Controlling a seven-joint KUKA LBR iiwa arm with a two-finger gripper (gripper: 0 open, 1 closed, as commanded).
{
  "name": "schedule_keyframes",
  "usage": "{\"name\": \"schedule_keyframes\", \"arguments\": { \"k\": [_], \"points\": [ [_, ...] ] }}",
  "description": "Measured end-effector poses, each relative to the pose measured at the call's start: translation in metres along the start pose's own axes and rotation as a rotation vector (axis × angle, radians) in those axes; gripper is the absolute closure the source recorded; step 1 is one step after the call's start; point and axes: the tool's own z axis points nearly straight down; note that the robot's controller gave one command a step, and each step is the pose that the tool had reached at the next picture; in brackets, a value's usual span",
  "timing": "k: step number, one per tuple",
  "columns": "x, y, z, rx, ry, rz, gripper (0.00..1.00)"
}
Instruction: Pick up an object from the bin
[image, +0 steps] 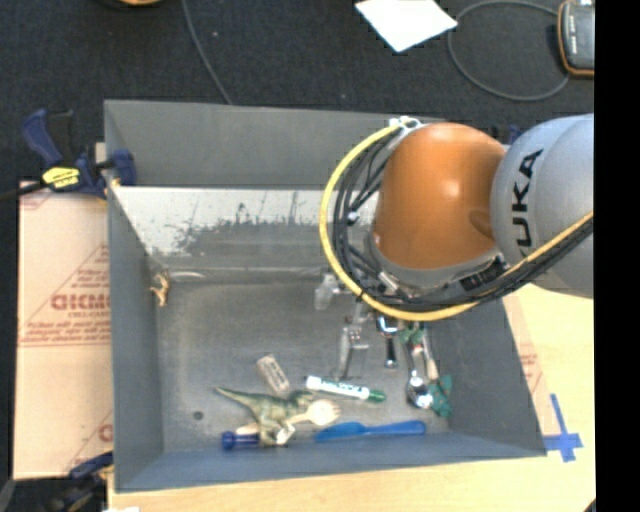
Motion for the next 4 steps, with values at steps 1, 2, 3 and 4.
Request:
{"name": "schedule_keyframes", "arguments": {
  "k": [1,2,3,4],
  "points": [
    [-0.001,0.000,-0.004,-0.001,-0.006,0.003,0.00],
    [0.012,-0.040,0.151,-0.002,-0.012,0.018,0.00],
    [0.008,-0.038,0.079,-0.002,-0.028,0.004,0.00],
    [0.028,-0.051,0.143,-0.002,-0.004,0.395,0.00]
  ]
}}
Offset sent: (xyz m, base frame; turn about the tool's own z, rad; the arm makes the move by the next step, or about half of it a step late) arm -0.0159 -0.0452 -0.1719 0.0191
